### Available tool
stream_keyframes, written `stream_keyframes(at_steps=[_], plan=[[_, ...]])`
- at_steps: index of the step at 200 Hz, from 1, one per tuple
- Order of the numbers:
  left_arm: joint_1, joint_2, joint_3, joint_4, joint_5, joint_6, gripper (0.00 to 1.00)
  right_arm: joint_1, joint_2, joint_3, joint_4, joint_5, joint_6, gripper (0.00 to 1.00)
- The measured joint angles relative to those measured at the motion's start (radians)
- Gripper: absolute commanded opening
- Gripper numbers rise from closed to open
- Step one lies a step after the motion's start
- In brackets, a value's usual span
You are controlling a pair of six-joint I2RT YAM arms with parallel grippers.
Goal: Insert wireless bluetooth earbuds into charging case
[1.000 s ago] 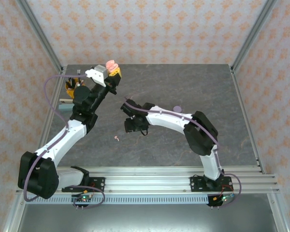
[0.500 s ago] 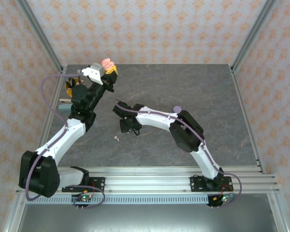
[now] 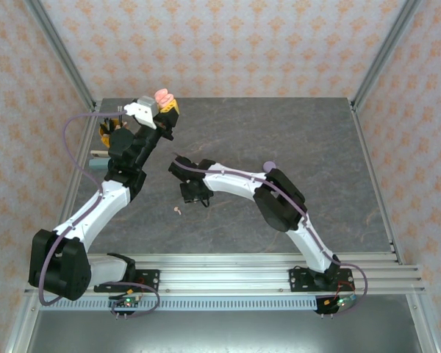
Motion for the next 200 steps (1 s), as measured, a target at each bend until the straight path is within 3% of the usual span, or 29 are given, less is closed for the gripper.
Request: stream_keyframes(at_steps=[74,135,200], plan=[[0.0,0.002,0.0,0.0,0.001,-0.01,0.02,0.008,0.002,0.002,-0.016,0.033,0.013,0.18],[0.0,0.002,0.0,0.0,0.005,-0.018,0.02,0.012,-0.01,-0.016,0.0,0.039,0.021,0.15],[0.0,0.002,0.0,-0.005,0.03,-0.031,0.02,-0.051,-0.178,-0.244,0.062,0.042,0.046,0.15]])
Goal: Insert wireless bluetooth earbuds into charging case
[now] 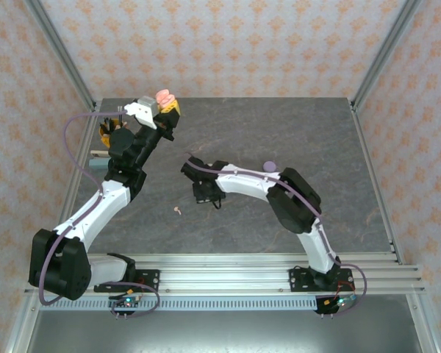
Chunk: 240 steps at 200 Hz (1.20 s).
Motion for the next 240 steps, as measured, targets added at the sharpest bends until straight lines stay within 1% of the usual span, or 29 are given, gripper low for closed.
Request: stream_keyframes(at_steps=[44,83,124,171,202,240], plan=[[0.0,0.0,0.0,-0.014,0.06,-0.019,0.02,-0.087,-0.158,-0.137,0.041,0.017,0.0,0.15],[-0.028,0.0,0.0,-0.044,0.118,-0.017,0.02,-0.172,-0.316,-0.189,0.051,0.019,-0.002,0.15],[-0.117,0.0,0.0,-0.093,0.177,0.001,0.02,-0.266,-0.504,-0.183,0.059,0.013,-0.013,0.16],[-0.204,0.0,-0.001,-0.127,0.243,0.029,0.03,-0.356,-0.673,-0.125,0.074,-0.023,-0.049,0.17],[-0.245,0.014,0.0,-0.137,0.274,0.051,0.03,-0.388,-0.761,-0.08,0.128,-0.071,-0.075,0.17],[-0.284,0.06,0.034,-0.155,0.293,0.097,0.02,-0.405,-0.826,-0.05,0.23,-0.171,-0.097,0.17]])
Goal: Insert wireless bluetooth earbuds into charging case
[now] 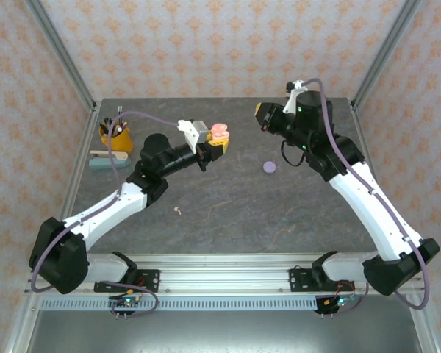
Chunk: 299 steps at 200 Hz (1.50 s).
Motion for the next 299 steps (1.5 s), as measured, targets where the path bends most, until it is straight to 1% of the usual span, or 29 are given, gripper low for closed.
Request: stream_keyframes(at_steps=[52,95,154,299], plan=[[-0.032,0.069,0.109,0.003,0.002,0.052,0.03,0.0,-0.025,0.003,0.149,-0.152,-0.006,0.16],[-0.036,0.136,0.207,0.018,0.005,0.053,0.02,0.0,-0.053,0.003,0.245,-0.22,-0.006,0.16],[-0.045,0.152,0.286,0.033,0.013,0.051,0.02,0.0,-0.062,-0.062,0.337,-0.239,0.0,0.17],[-0.053,0.152,0.295,0.054,0.023,0.021,0.02,0.0,-0.061,-0.167,0.446,-0.28,0.086,0.16]])
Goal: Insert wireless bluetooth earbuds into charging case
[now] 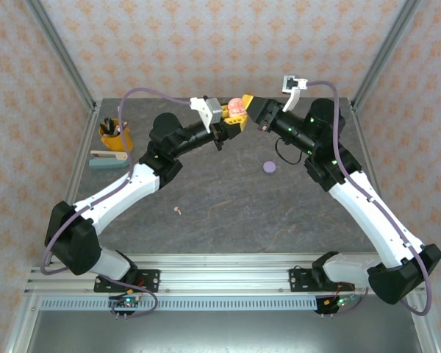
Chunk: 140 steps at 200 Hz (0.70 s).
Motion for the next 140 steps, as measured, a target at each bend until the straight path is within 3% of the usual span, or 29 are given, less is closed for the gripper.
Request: stream_keyframes(at_steps=[140], plan=[[-0.007,0.014,0.025,0.018,-0.008,-0.026,0.02,-0.003,0.0,-0.023,0.036,-0.006,0.01,0.16]])
